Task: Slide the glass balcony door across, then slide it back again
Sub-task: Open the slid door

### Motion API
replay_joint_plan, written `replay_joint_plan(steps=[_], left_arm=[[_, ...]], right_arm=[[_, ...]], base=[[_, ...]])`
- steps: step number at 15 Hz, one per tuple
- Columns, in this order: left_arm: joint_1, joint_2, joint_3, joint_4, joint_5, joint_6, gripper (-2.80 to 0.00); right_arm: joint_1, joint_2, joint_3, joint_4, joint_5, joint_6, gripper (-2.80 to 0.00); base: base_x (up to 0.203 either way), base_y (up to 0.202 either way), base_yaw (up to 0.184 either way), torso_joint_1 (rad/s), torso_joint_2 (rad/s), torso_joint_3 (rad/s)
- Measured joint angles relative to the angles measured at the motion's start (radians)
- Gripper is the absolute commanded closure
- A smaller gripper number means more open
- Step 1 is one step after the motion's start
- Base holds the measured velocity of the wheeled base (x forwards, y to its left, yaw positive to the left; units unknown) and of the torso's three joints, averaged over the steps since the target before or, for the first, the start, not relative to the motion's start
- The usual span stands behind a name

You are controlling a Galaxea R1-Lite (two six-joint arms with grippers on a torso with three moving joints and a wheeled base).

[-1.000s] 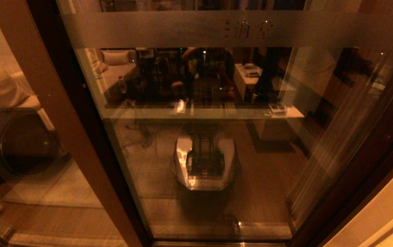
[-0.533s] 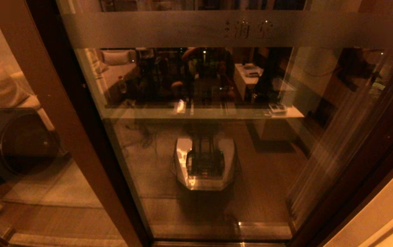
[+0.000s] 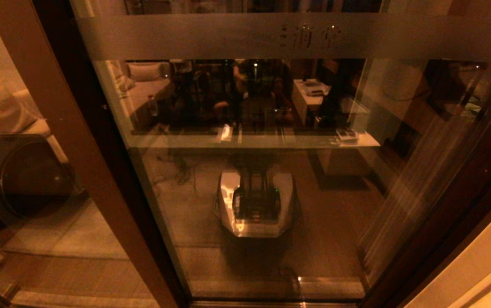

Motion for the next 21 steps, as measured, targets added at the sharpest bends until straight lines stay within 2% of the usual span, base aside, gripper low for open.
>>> replay_joint_plan(steps=[4,10,13,21], left_arm=[[0.0,0.0,0.0,0.0,0.0,-0.001,0.0],[-0.002,0.0,0.001,-0.001,0.0,-0.001,0.0],[-0.002,0.0,0.002,-0.001,0.0,-0.001,0.0],[-0.002,0.0,0.002,-0.002,0.0,-0.001,0.0]], right_arm=[[0.007,0.026,-0.005,0.0,0.035,-0.005,-2.8],[0.034,0.051,-0.015,-0.004,0.028,-0.007,-2.8],[0.037,0.056,-0.014,-0.016,-0.002,-0.006,-2.8],[0.043,0.092,-0.018,-0.112,-0.006,0.001,-2.8]], base=[[0.0,0.0,0.0,0.0,0.0,0.0],[0.0,0.0,0.0,0.0,0.0,0.0],[0.0,0.0,0.0,0.0,0.0,0.0],[0.0,0.0,0.0,0.0,0.0,0.0]])
